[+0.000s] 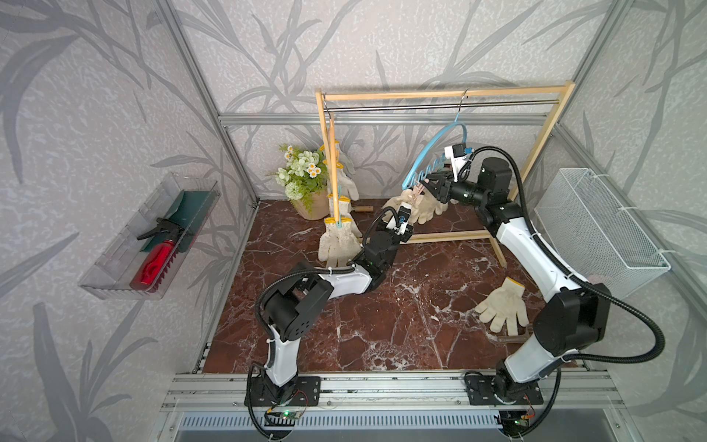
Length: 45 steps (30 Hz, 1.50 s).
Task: Clip the gloves onto a hanger to dry
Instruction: Clamp the glove onto the hanger.
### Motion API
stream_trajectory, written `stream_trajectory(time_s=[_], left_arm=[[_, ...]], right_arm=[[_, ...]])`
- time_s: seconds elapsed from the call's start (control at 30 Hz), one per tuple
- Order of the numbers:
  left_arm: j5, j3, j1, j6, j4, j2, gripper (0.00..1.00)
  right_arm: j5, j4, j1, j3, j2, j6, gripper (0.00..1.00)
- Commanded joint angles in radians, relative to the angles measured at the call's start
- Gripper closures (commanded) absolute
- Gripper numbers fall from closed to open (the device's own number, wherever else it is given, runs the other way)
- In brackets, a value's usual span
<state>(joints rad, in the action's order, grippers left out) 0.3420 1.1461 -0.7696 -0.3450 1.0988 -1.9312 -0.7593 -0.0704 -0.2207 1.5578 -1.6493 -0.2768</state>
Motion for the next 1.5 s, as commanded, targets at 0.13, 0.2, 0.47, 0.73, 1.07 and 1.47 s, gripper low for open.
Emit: stream_trajectory(time_s=[0.13,0.2,0.47,0.73,1.07,1.47], left_arm=[[-0.033,0.023,-0.007,-0.038,0.040,0.053,1.00],[-0.033,0.034,-0.011,-0.043,0.022,0.062,1.00],[-0.057,0.066,-0.012,-0.045,-0.020,0.073,1.00],[-0.051,0.044,-0.013,-0.029,-0.021,0.064,1.00],[-0.050,0.015,-0.016,-0.003,-0.030,0.081,1.00],[-0.050,0.012,-0.020,0.020,-0.034,0.084,1.00]], right_arm=[[-0.021,-0.013,0.003,0.035,-0.006,0.007,0.81],[-0.021,-0.011,0.003,0.035,-0.007,0.006,0.81],[-0.020,-0.015,0.003,0.038,-0.013,0.007,0.79],[-0.004,-0.033,0.006,0.028,-0.002,0.005,0.55],[0.030,-0.084,0.023,-0.049,0.064,-0.011,0.42],[0.118,-0.105,0.021,-0.220,0.262,0.076,0.37]])
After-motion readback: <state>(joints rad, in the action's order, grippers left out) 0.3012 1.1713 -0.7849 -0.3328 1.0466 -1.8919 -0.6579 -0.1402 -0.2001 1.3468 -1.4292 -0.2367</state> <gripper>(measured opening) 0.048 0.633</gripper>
